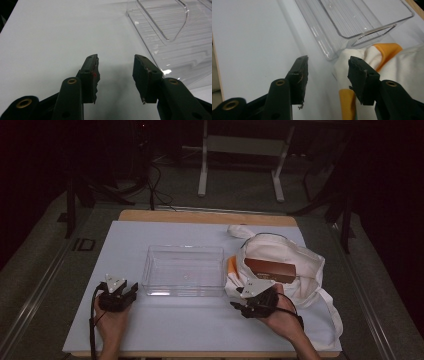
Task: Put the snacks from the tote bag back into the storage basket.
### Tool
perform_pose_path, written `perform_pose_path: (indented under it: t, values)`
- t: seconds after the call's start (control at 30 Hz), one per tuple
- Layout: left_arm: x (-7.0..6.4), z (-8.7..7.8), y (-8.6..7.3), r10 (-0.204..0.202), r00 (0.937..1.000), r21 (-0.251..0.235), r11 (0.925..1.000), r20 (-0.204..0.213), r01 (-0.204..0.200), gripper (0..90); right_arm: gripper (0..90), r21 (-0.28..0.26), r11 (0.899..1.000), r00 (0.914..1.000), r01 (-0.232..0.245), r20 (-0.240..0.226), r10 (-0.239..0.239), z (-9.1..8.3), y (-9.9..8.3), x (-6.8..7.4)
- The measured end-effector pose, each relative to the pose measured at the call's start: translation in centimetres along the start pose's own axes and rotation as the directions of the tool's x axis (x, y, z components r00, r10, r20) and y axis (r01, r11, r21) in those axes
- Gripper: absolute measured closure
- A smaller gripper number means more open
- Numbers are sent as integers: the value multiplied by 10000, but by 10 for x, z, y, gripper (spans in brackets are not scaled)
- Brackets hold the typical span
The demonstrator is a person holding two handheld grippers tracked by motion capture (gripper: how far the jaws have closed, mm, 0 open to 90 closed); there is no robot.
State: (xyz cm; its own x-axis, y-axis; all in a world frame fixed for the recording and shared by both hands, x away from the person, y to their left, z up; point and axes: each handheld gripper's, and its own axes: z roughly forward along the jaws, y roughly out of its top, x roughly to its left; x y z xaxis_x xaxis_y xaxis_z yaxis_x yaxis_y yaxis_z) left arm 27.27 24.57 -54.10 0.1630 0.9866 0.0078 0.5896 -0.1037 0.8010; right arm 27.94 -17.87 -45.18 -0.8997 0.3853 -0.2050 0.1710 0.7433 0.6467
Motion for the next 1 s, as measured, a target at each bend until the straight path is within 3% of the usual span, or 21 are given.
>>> perform_pose_path:
  t: [1.0]
  values:
    - [0,1,0,-6,10000,33,10000,11,6,559,493,340,9992,9993,195,309,-205,-21,11,-25]
